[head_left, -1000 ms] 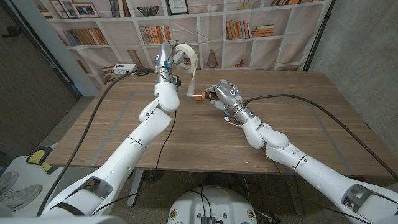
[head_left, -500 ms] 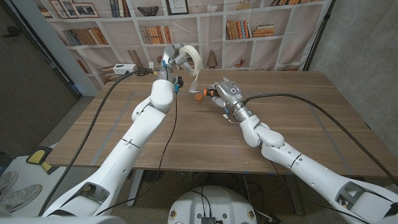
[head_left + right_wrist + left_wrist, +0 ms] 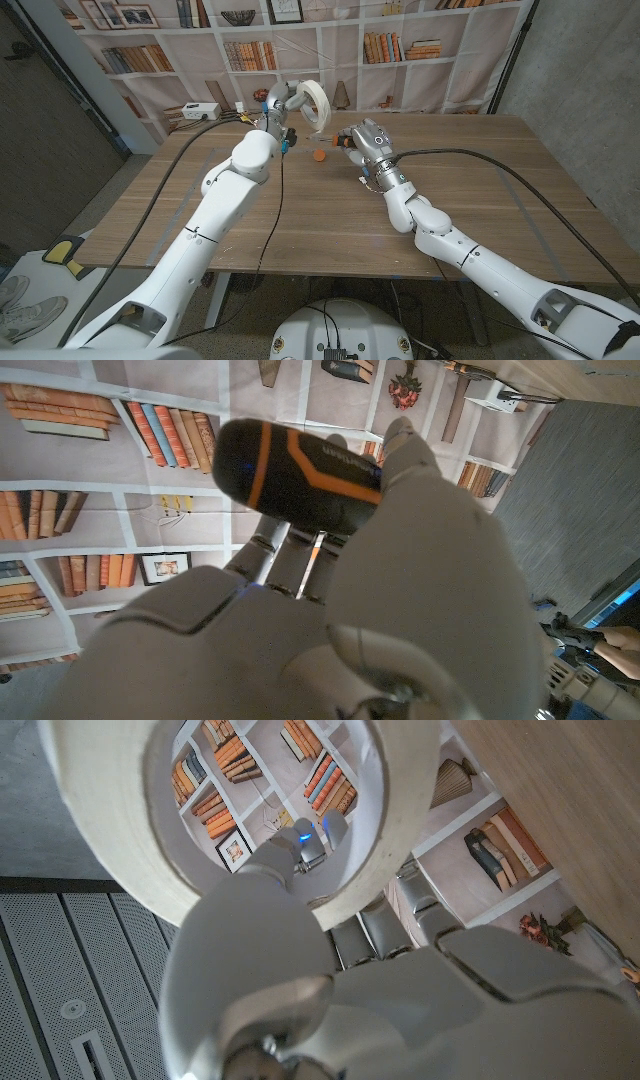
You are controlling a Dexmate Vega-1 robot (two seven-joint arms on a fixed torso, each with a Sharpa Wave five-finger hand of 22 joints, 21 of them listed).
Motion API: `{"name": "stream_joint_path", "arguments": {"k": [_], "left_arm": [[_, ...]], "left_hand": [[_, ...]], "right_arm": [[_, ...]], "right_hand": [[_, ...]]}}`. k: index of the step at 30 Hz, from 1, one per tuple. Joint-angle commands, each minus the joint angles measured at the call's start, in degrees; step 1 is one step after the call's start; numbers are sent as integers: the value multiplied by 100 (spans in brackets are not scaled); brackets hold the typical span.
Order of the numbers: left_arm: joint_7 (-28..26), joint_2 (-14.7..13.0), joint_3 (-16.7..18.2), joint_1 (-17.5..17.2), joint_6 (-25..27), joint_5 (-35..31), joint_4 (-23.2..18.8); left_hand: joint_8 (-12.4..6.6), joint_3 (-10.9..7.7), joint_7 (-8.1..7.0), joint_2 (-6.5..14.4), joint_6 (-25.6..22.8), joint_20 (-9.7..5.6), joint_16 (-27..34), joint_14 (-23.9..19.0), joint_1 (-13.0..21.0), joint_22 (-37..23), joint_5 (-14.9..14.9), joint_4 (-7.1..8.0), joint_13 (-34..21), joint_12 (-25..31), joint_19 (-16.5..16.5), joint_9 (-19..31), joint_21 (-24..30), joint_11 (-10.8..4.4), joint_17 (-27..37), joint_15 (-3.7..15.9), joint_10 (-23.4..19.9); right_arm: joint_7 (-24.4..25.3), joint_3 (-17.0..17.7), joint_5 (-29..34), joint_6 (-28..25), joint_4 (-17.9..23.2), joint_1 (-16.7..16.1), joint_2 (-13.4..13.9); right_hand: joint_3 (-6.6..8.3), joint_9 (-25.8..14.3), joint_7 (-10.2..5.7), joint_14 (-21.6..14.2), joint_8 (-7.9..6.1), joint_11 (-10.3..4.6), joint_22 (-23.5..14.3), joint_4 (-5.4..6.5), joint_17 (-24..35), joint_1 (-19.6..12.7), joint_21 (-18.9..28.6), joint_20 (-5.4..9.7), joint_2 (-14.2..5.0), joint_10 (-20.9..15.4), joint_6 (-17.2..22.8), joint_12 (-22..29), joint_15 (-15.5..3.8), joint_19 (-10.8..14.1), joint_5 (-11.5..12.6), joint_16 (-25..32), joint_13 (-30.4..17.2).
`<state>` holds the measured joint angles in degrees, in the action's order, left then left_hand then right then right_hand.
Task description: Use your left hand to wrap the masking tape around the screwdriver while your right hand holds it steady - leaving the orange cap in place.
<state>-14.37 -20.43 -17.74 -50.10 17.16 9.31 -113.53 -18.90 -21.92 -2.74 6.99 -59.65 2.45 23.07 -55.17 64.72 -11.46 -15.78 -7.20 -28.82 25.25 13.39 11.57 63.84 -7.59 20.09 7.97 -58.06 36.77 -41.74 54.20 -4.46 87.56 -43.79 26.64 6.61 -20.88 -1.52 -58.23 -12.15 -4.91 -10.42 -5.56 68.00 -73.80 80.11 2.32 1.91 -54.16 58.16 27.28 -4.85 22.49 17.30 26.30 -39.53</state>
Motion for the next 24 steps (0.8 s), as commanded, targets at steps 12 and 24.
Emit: {"name": "stream_joint_path", "arguments": {"k": [12,24], "left_arm": [[173,-423,17,-265,272,382,-526],[347,-549,77,-338,327,637,-568]], "left_hand": [[31,39,60,49,-25,23,-46,-56,21,-4,-32,-4,-65,-32,-42,33,79,-375,38,518,-434],[55,52,83,57,-36,23,-56,-73,54,-1,-36,-17,-94,-53,-6,39,116,-362,66,529,-429]], "right_arm": [[283,9,-141,-1718,-159,-5,-539],[669,10,-378,-2346,-427,139,-809]], "right_hand": [[-35,-20,-302,-598,-23,61,-17,4,47,-989,84,895,-958,-128,448,-18,-790,29,6,43,45],[-53,-9,-269,-641,-16,82,-19,-7,56,-1006,115,880,-939,-145,471,-29,-789,52,-2,59,50]]}}
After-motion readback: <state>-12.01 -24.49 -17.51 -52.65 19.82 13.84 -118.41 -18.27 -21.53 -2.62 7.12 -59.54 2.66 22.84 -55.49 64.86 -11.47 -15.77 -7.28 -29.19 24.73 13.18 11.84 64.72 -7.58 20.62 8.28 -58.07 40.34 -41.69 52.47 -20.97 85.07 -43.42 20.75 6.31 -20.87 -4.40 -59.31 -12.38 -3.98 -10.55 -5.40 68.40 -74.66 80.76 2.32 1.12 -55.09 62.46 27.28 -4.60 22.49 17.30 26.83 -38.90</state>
